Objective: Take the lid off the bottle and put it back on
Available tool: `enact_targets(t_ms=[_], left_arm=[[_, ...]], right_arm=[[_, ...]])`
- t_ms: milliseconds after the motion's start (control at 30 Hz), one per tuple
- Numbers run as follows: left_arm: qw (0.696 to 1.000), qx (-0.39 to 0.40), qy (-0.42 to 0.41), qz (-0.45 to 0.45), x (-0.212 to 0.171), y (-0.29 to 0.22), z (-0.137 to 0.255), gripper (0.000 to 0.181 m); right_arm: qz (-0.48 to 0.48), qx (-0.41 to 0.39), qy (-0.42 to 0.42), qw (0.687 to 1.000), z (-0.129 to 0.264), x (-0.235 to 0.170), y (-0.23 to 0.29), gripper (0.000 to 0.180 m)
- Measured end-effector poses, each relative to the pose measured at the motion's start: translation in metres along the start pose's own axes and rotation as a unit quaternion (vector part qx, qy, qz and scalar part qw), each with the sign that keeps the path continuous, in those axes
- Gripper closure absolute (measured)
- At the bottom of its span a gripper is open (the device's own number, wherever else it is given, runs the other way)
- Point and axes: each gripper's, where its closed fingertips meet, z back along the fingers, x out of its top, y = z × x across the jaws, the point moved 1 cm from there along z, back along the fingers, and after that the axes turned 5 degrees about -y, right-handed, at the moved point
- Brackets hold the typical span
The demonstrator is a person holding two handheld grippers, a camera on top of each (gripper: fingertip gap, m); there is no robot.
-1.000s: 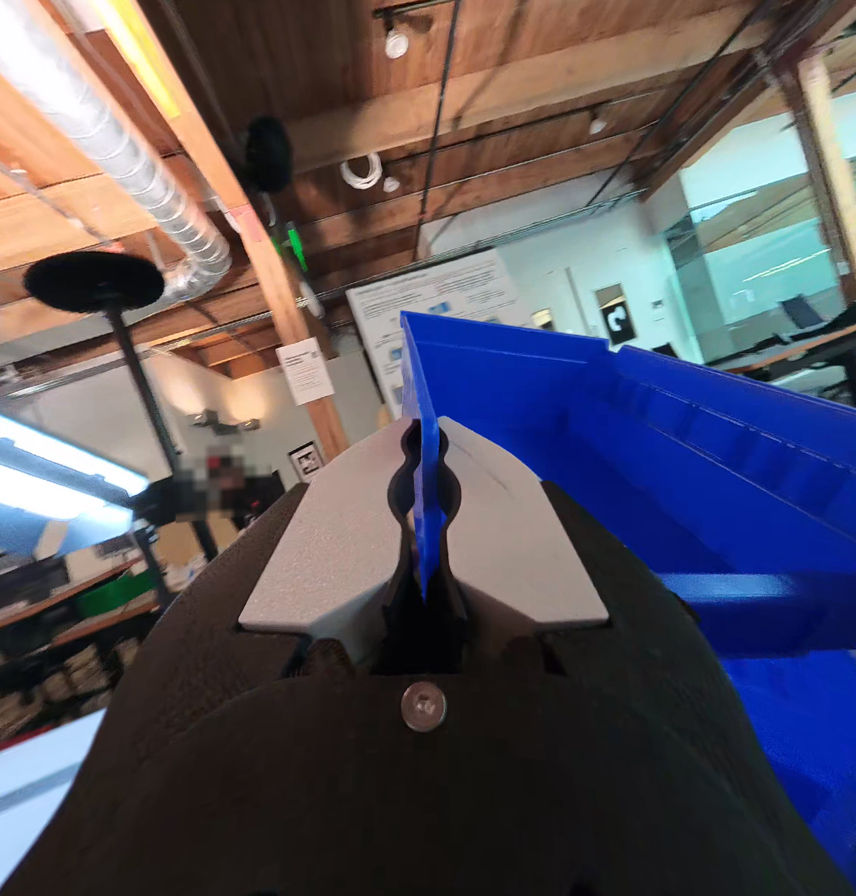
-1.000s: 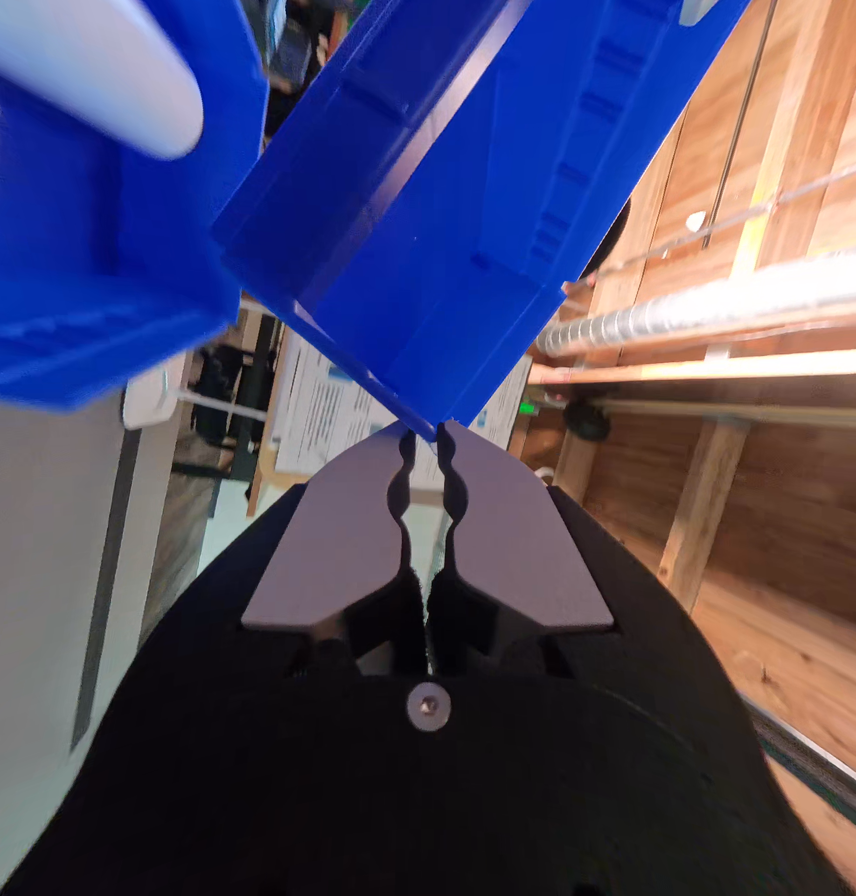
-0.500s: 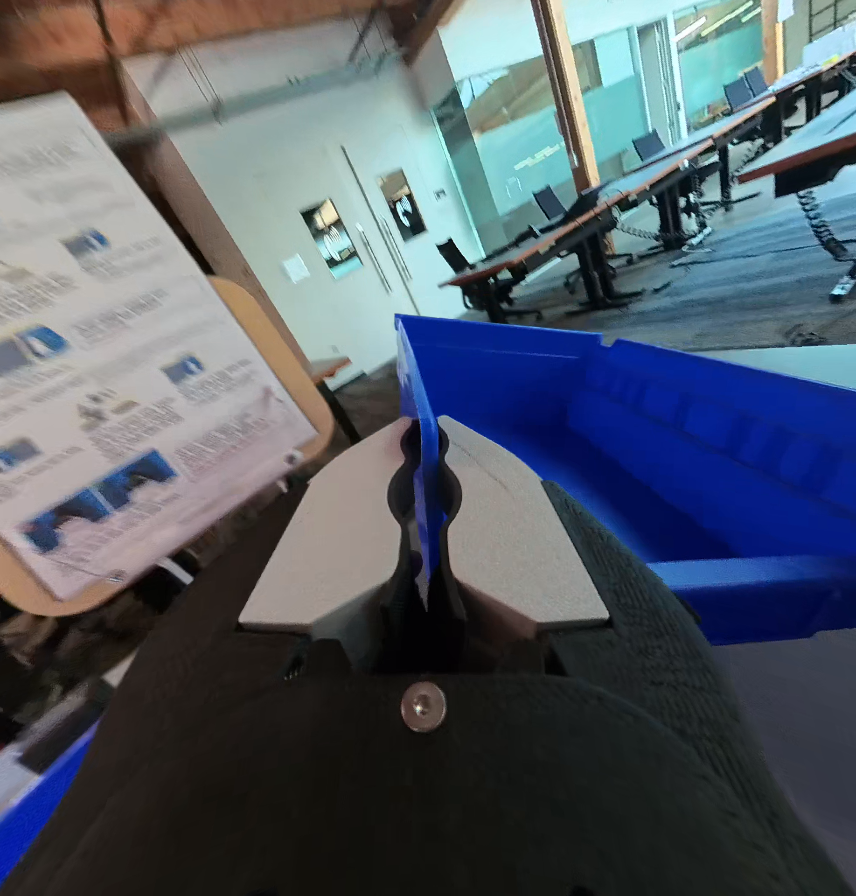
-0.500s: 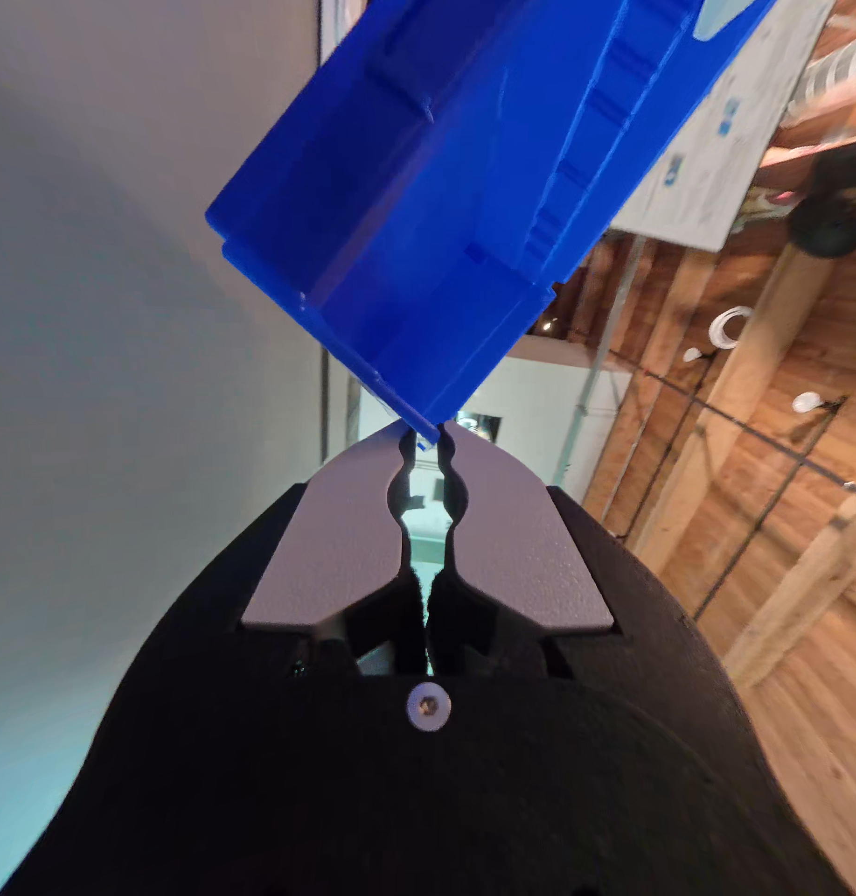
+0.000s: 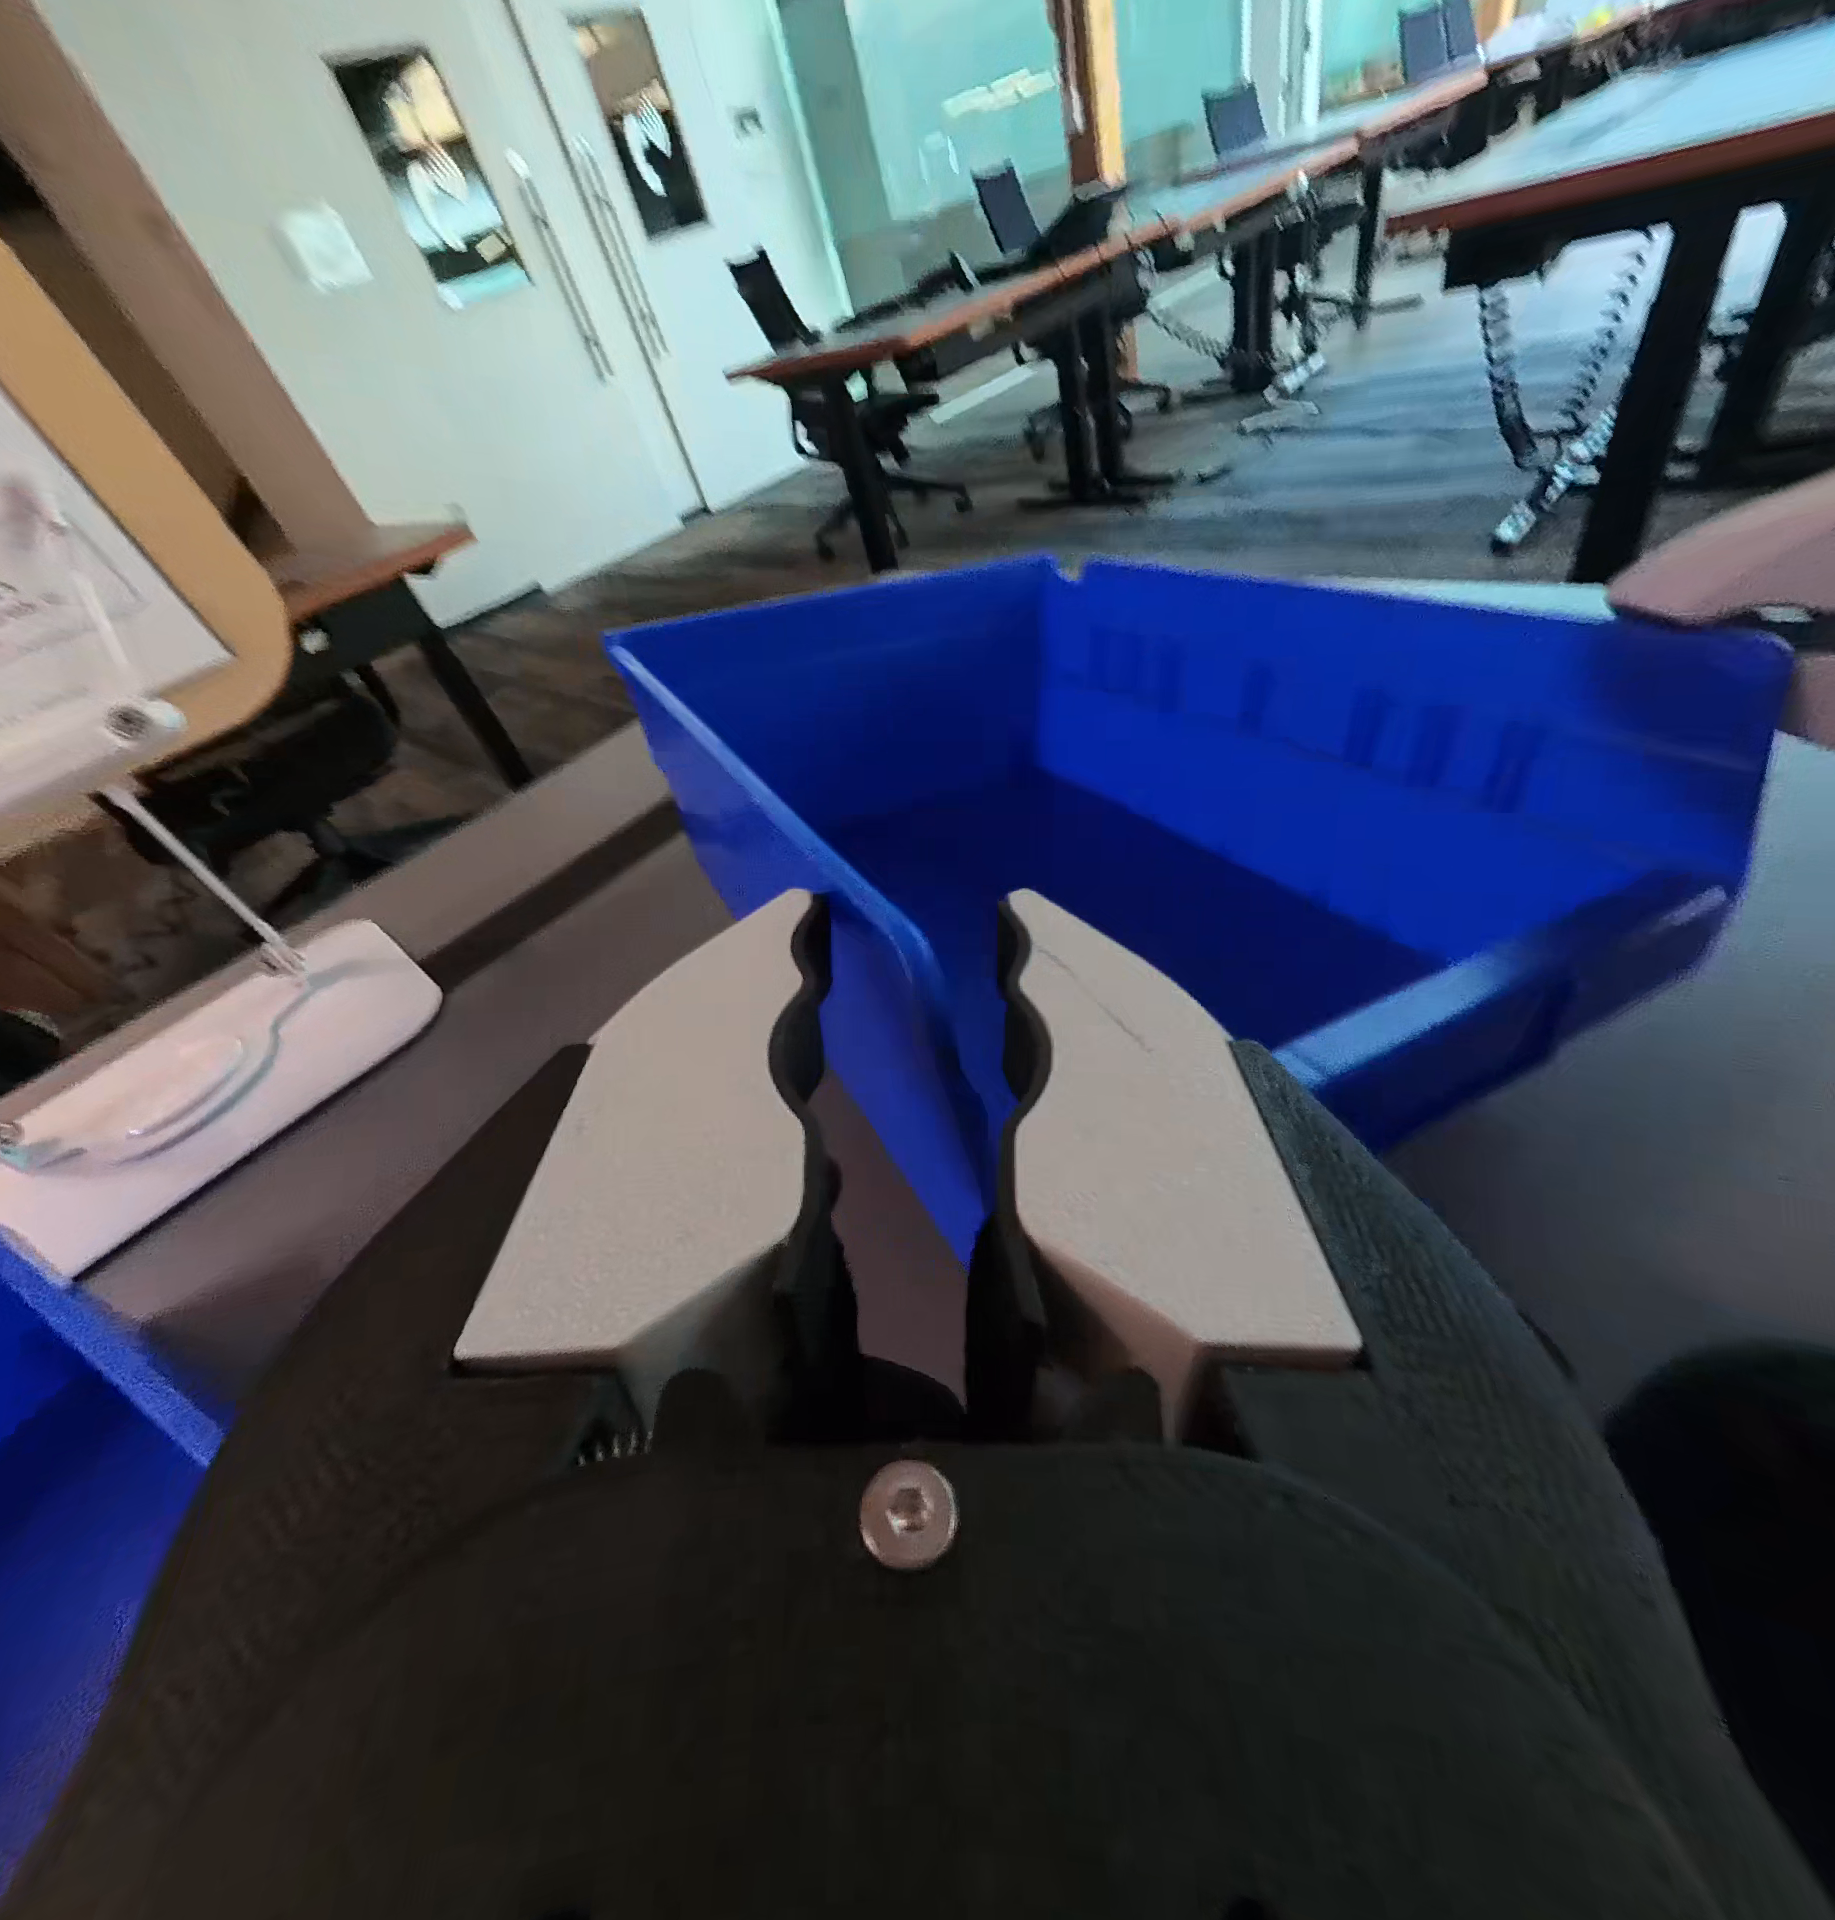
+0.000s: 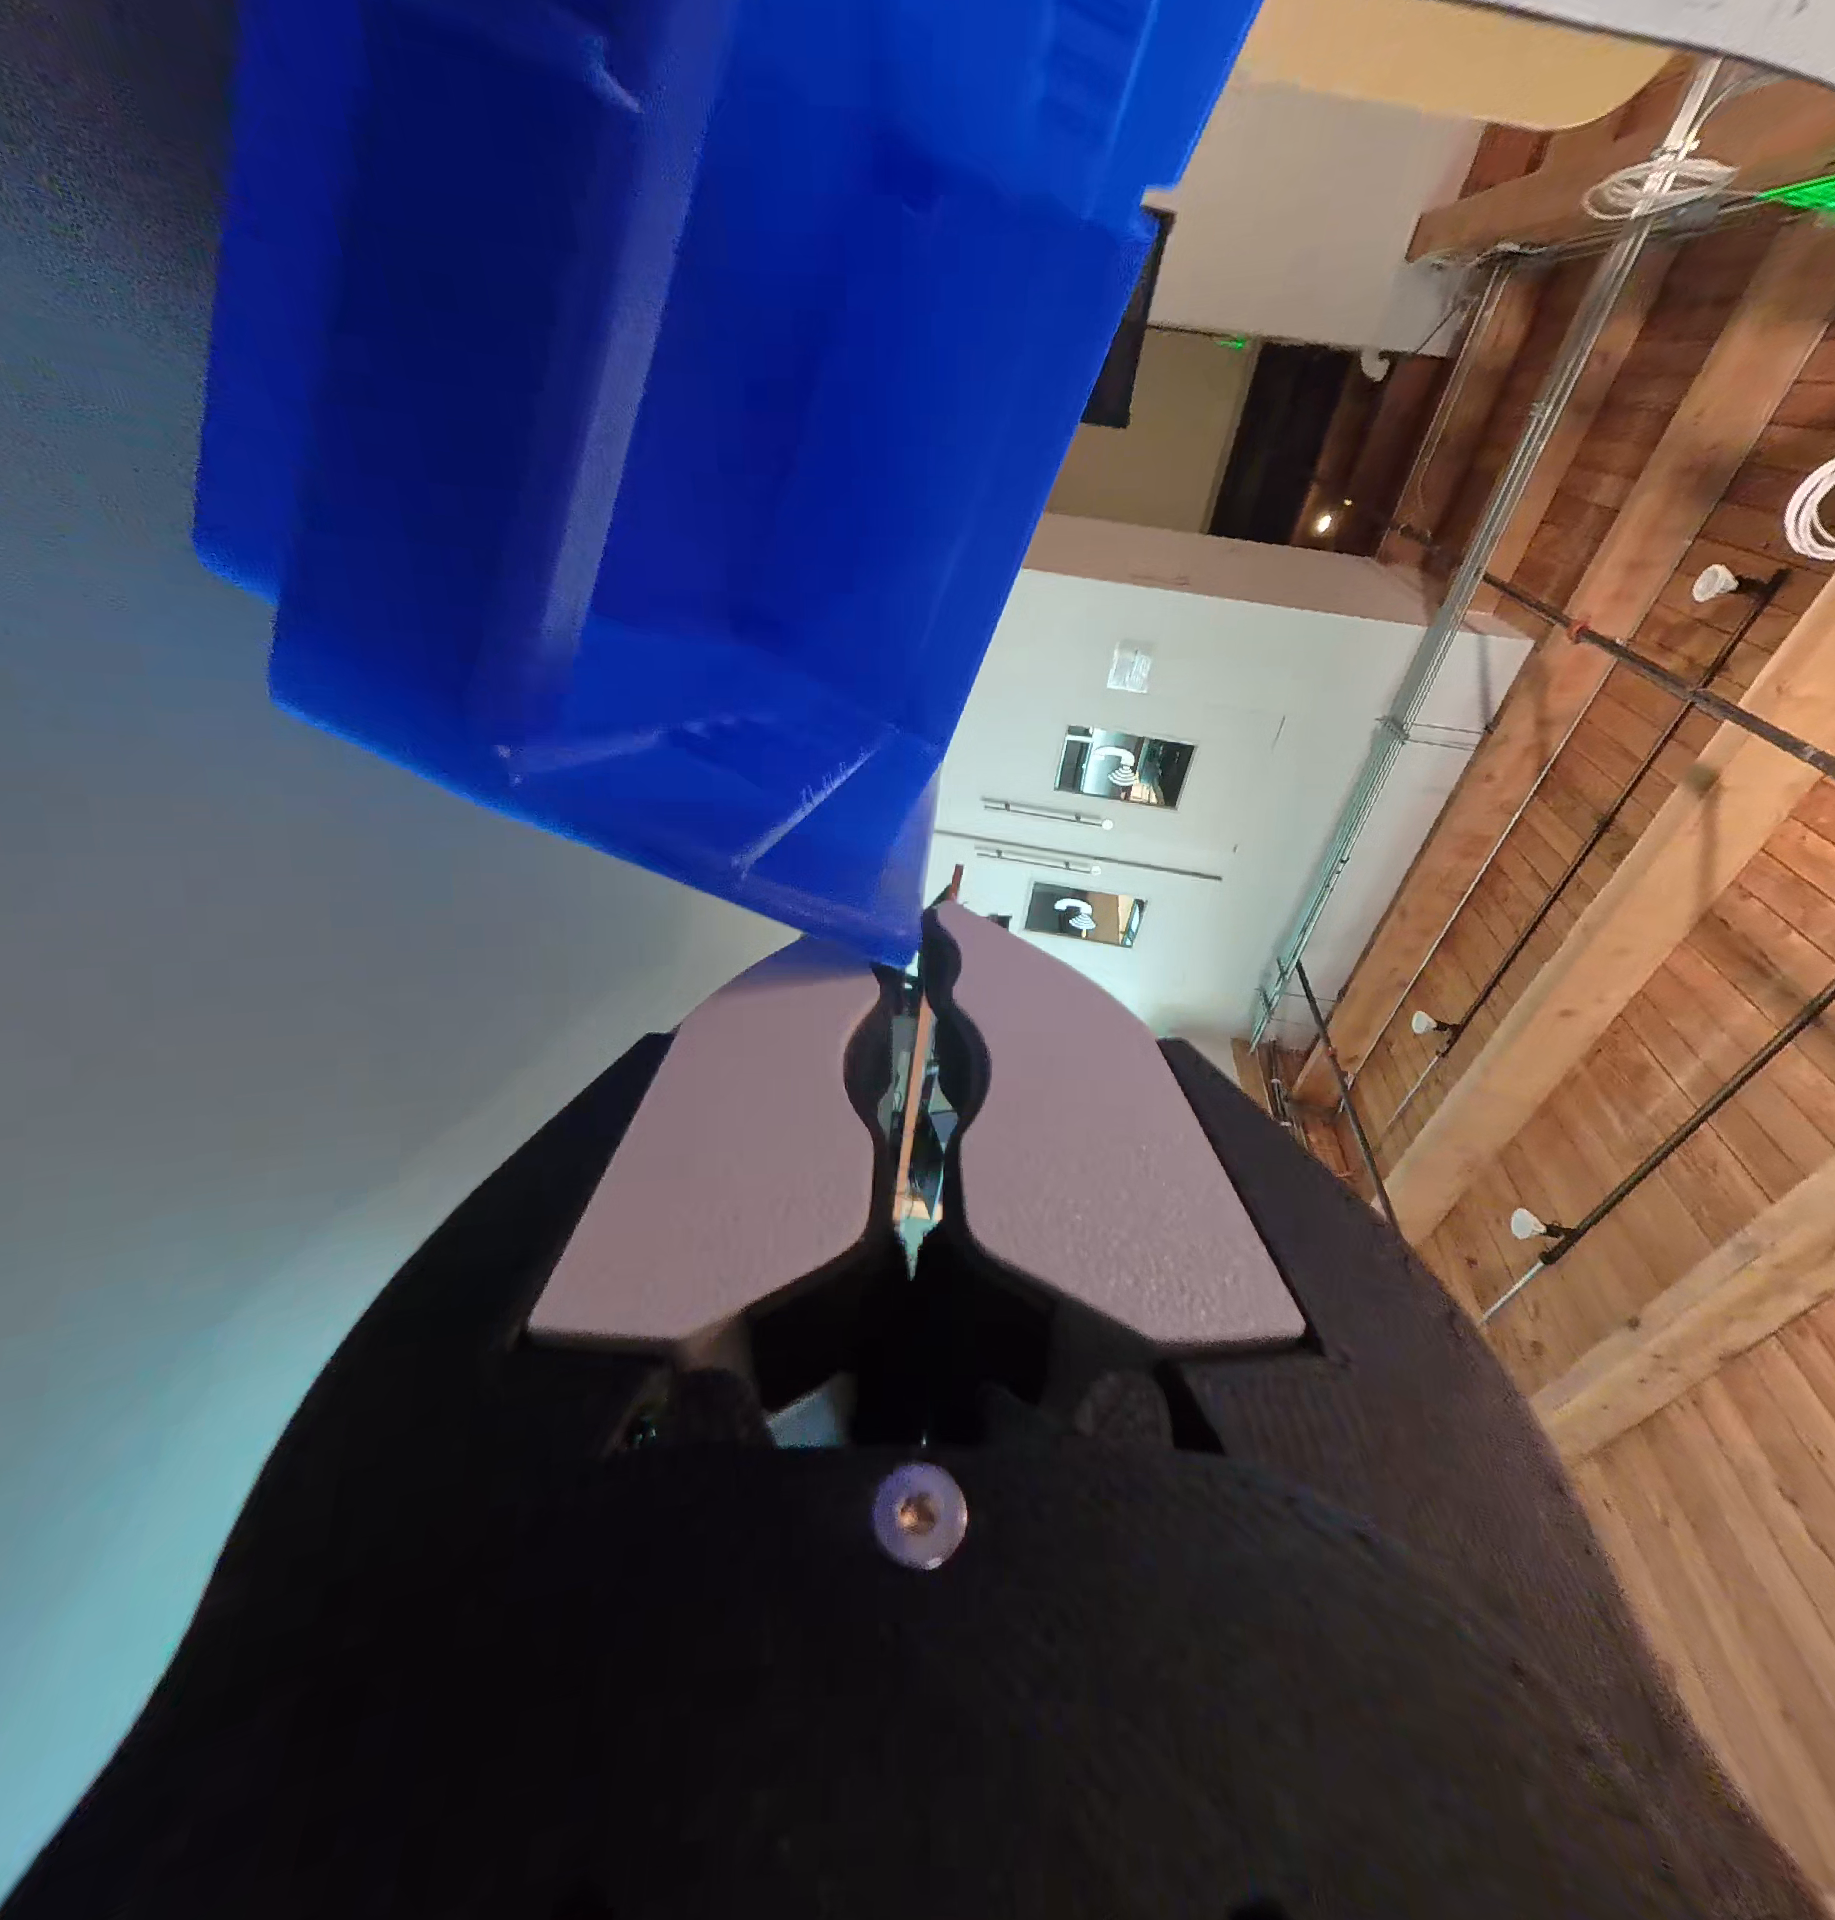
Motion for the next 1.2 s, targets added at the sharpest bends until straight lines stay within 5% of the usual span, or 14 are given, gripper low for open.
enact_targets(t_ms=[233, 367, 533, 667, 800, 900, 1000, 1200], left_arm=[[0.991, -0.096, 0.084, 0.035, -0.032, -0.025, 0.010, 0.118], [0.991, -0.121, 0.050, 0.022, -0.013, -0.021, 0.027, 0.114], [0.987, -0.153, 0.005, -0.047, 0.012, -0.007, 0.084, 0.114], [0.980, -0.124, 0.086, -0.130, -0.027, 0.036, 0.131, 0.112], [0.967, -0.102, 0.200, -0.123, -0.093, 0.070, 0.163, 0.110], [0.954, -0.101, 0.250, -0.134, -0.126, 0.077, 0.174, 0.111], [0.941, -0.086, 0.272, -0.180, -0.143, 0.089, 0.179, 0.115], [0.915, -0.054, 0.322, -0.238, -0.158, 0.122, 0.191, 0.148]], right_arm=[[-0.018, 0.015, 0.000, 1.000, -0.004, -0.007, 0.007, 0.166], [-0.044, 0.019, -0.002, 0.999, -0.004, -0.009, 0.001, 0.154], [-0.097, 0.004, 0.021, 0.995, 0.009, -0.023, -0.024, 0.151], [-0.214, 0.025, 0.012, 0.976, 0.025, -0.025, -0.047, 0.141], [-0.347, 0.131, -0.093, 0.924, 0.035, 0.042, -0.057, 0.132], [-0.378, 0.321, -0.147, 0.856, 0.046, 0.115, -0.029, 0.106], [-0.307, 0.392, -0.106, 0.861, 0.035, 0.145, 0.003, 0.095], [-0.254, 0.427, -0.017, 0.868, -0.010, 0.157, 0.048, 0.109]])
